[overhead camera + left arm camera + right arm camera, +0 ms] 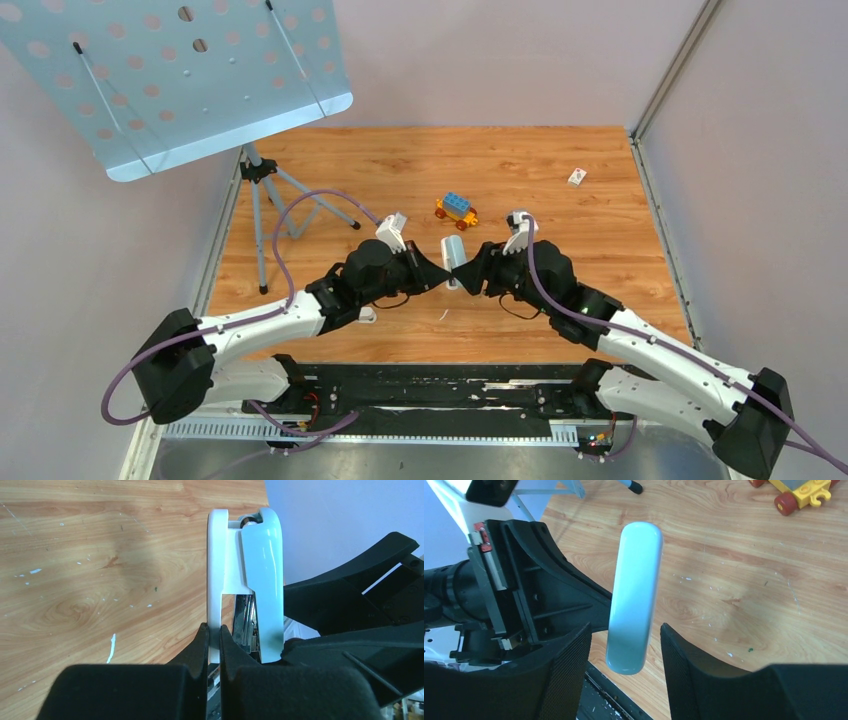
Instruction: Load the staples into the stapler
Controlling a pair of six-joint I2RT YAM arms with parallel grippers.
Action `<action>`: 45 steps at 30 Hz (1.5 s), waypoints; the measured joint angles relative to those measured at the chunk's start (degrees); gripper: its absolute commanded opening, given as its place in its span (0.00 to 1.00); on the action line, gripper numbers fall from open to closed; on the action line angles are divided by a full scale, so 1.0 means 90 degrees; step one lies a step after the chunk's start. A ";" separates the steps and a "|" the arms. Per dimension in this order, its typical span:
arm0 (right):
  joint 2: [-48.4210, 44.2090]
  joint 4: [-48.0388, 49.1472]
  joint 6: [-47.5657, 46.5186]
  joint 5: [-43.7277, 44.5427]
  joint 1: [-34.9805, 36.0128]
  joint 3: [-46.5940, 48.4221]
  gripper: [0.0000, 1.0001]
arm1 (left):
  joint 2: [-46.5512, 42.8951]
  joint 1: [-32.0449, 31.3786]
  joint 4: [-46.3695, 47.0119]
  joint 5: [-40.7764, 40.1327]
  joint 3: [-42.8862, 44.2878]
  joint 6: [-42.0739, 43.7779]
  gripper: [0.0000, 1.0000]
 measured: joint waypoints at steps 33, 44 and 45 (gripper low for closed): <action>-0.0457 -0.0352 -0.0406 0.0126 0.0369 -0.0041 0.15 | -0.0840 -0.0049 -0.0850 -0.0784 -0.0112 0.2484 0.00; -0.1095 -0.0777 -0.0925 -0.0044 0.0197 -0.0063 0.18 | -0.0712 -0.0119 -0.0481 -0.0590 -0.0379 0.3939 0.00; -0.1093 -0.0843 -0.1008 -0.0129 0.0126 -0.0017 0.18 | -0.0690 -0.0126 -0.0347 -0.0580 -0.0474 0.4056 0.00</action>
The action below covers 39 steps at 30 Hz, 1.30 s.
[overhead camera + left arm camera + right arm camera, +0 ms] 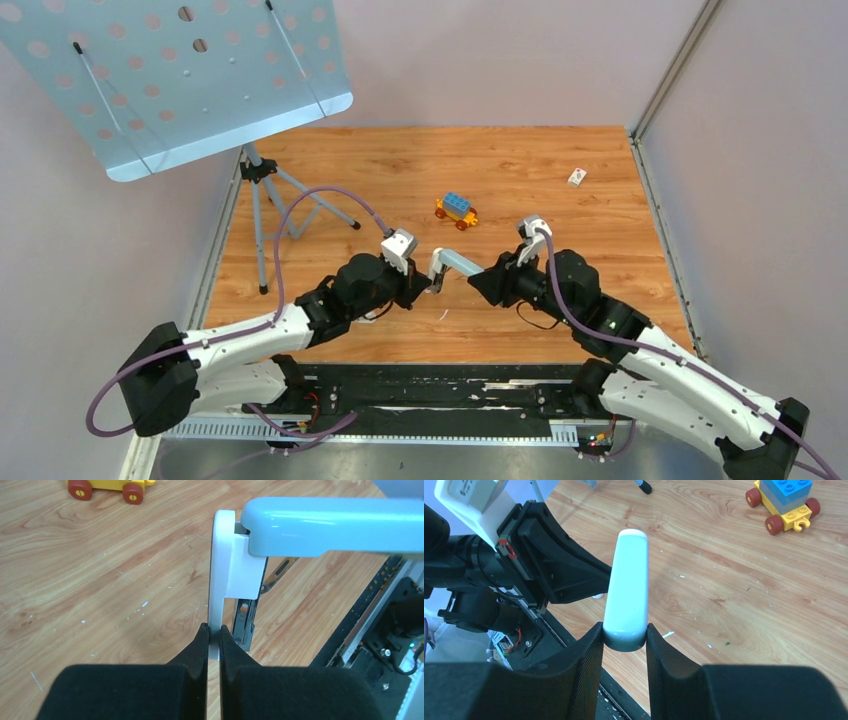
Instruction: Load the staples into the stapler
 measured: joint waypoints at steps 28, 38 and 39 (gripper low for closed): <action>0.0432 0.0017 -0.0427 -0.2465 -0.1923 0.0614 0.74 | 0.0328 -0.0318 0.0219 -0.0726 -0.0114 0.0401 0.00; 0.0012 0.1248 0.0197 -0.1800 -0.1841 -0.0350 0.69 | 0.0381 -0.0321 0.0041 -0.0763 0.0134 -0.1770 0.00; -0.0027 0.1326 0.0245 -0.1685 -0.1785 -0.0406 0.68 | 0.0381 -0.0321 0.0034 -0.0767 0.0163 -0.1911 0.00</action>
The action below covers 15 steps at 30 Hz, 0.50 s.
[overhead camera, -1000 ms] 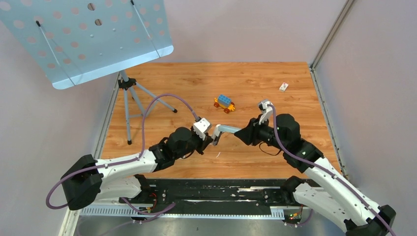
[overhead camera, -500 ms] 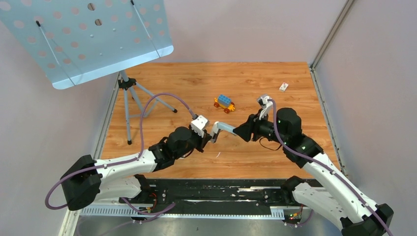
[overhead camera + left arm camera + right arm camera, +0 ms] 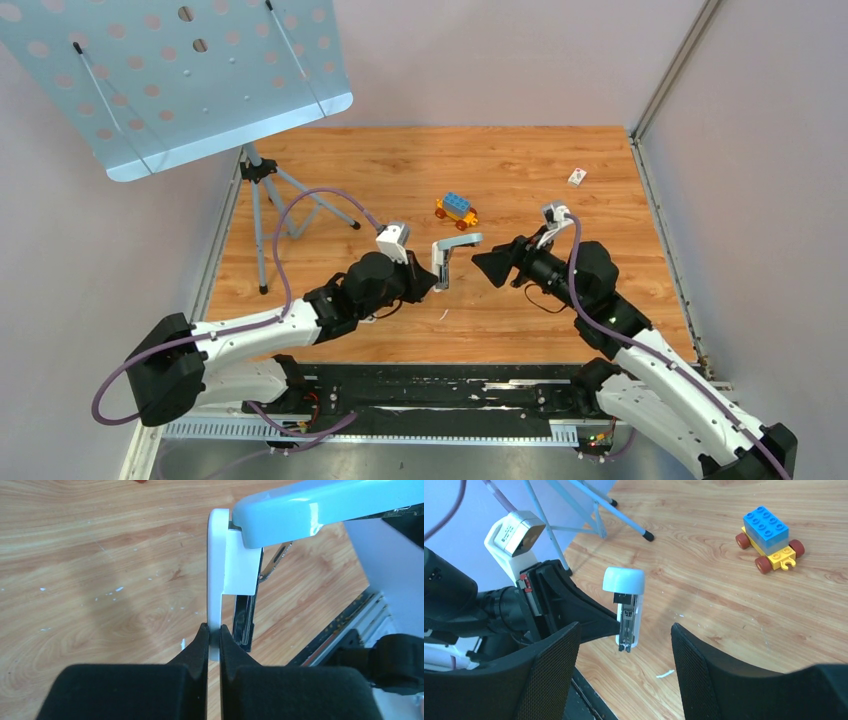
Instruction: Load the staples into the stapler
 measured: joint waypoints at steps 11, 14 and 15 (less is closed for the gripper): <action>0.0396 0.1144 0.0342 0.1090 0.0954 -0.0333 0.64 | -0.0049 0.0000 -0.0012 -0.0019 0.0219 -0.0809 0.00; 0.0765 0.1389 0.0265 0.1440 0.1314 -0.0333 0.62 | -0.0049 0.0000 0.0012 0.0000 0.0219 -0.0894 0.00; 0.0872 0.1438 0.0243 0.1545 0.1401 -0.0330 0.61 | -0.0049 0.0000 0.0024 0.0015 0.0219 -0.0916 0.00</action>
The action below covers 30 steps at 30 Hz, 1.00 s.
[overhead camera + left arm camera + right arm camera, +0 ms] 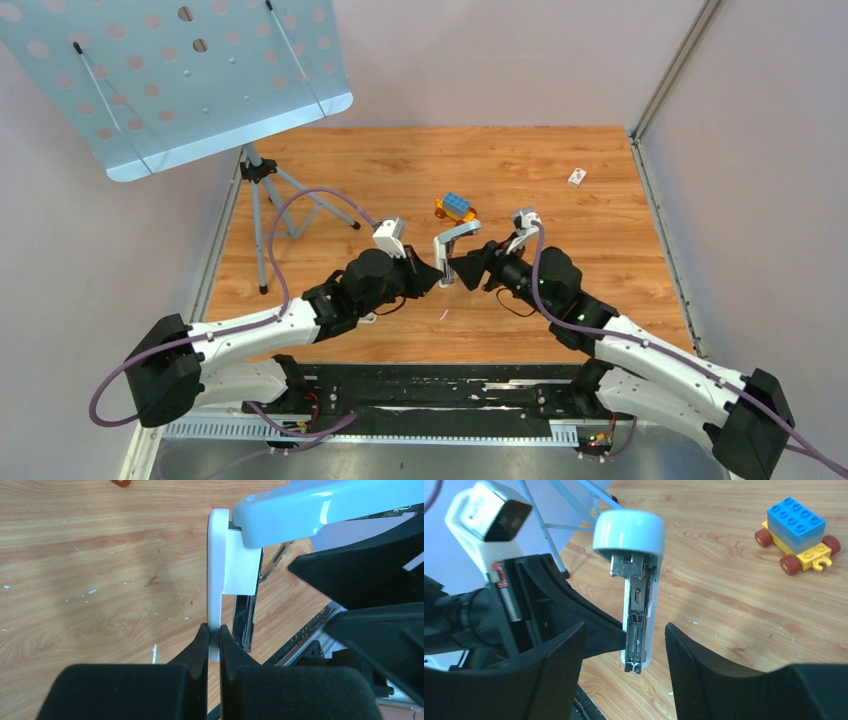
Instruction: Load the staples into the stapler
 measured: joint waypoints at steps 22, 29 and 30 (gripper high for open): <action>0.1467 0.0639 -0.0306 0.0908 0.0571 0.0328 0.08 | -0.0265 0.0002 0.0401 0.0233 -0.0270 -0.0189 0.12; 0.1462 -0.0163 -0.0304 0.1219 0.0578 0.0687 0.04 | -0.0401 0.0000 0.0211 0.0012 -0.0270 -0.0250 0.69; 0.1455 -0.0333 -0.0316 0.1311 0.0578 0.0738 0.04 | -0.0442 0.0000 0.0131 -0.0046 -0.0270 -0.0299 0.74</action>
